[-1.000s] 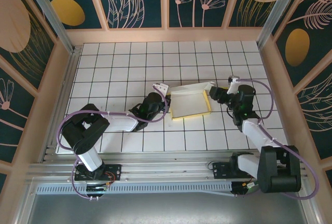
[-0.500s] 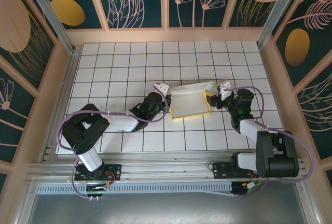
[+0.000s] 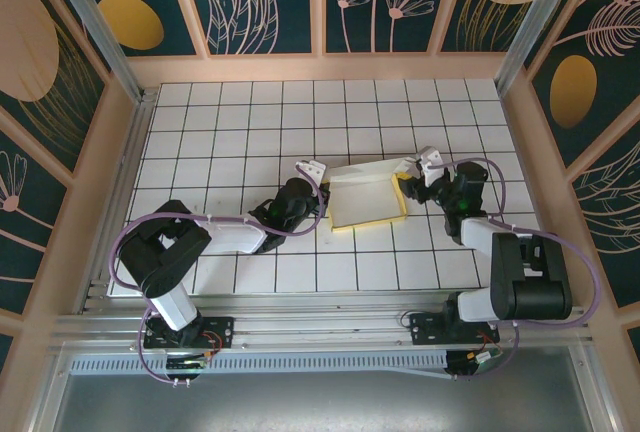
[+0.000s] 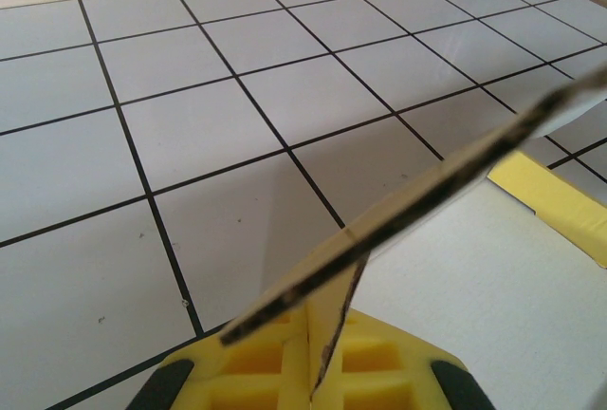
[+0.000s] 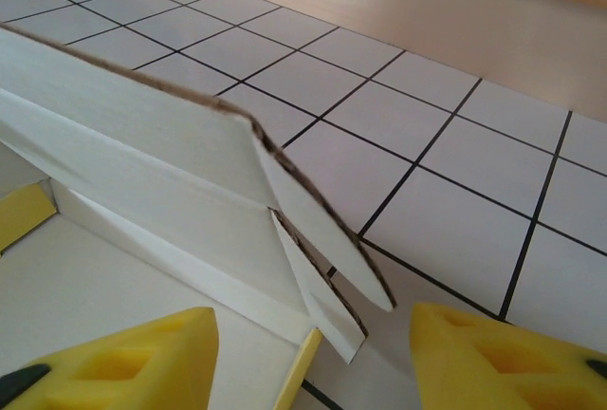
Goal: Fold the paper box
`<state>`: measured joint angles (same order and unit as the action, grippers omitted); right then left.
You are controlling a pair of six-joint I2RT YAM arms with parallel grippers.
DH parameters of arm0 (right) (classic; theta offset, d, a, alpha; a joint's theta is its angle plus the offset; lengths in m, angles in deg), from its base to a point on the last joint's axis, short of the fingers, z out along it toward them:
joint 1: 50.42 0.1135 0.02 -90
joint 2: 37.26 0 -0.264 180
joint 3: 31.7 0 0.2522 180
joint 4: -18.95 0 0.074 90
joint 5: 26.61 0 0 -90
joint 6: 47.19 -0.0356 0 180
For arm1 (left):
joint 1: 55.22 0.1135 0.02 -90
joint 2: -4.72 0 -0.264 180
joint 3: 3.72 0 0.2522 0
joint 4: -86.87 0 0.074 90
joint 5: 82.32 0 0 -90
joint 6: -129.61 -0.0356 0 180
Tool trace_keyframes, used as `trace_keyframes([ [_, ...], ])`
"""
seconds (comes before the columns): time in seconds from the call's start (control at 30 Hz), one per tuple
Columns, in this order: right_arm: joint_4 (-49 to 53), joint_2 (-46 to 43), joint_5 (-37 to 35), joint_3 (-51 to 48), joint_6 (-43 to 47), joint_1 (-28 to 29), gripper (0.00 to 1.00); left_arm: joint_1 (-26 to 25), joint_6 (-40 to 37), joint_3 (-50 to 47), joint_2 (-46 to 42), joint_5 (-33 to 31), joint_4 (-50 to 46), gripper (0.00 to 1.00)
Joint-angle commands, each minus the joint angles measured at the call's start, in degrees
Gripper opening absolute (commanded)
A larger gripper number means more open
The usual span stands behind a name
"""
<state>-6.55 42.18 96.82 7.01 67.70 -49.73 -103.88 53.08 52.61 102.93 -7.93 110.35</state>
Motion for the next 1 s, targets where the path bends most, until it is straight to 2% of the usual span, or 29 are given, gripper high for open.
trace_keyframes([
  [0.0, -1.85, 0.77, 2.04, 1.55, 1.04, -0.35, 0.48, -0.38, -0.73, 0.31, 1.19, 1.73, -4.89, 0.0],
  [0.1, -1.83, 0.97, 2.85, 1.86, 0.54, -0.34, 0.33, -0.38, -0.64, 0.33, 1.43, 1.97, -4.8, 0.0],
  [0.2, -1.48, 0.72, 3.54, 1.78, -0.29, -0.34, 0.24, -0.38, -0.64, 0.54, 1.61, 1.87, -5.08, 0.0],
  [0.5, 0.03, -0.99, 2.87, 0.92, -3.92, 1.35, 0.02, -0.38, -0.64, 1.05, 1.69, 1.57, -5.47, 0.0],
  [0.67, -0.67, -3.26, -0.9, -1.02, -12.27, 3.58, 0.0, -0.38, -0.47, 1.32, 1.72, -0.28, -6.42, 0.0],
  [0.83, 6.26, -7.94, -9.92, -1.3, -10.96, 10.24, 0.0, -0.38, -0.91, 1.88, 1.33, -5.37, -8.47, 0.0],
  [0.97, 8.38, -10.97, -13.42, -0.69, -17.61, 11.39, 0.0, -0.38, -2.2, 2.77, 0.44, -6.23, -8.48, 0.0],
])
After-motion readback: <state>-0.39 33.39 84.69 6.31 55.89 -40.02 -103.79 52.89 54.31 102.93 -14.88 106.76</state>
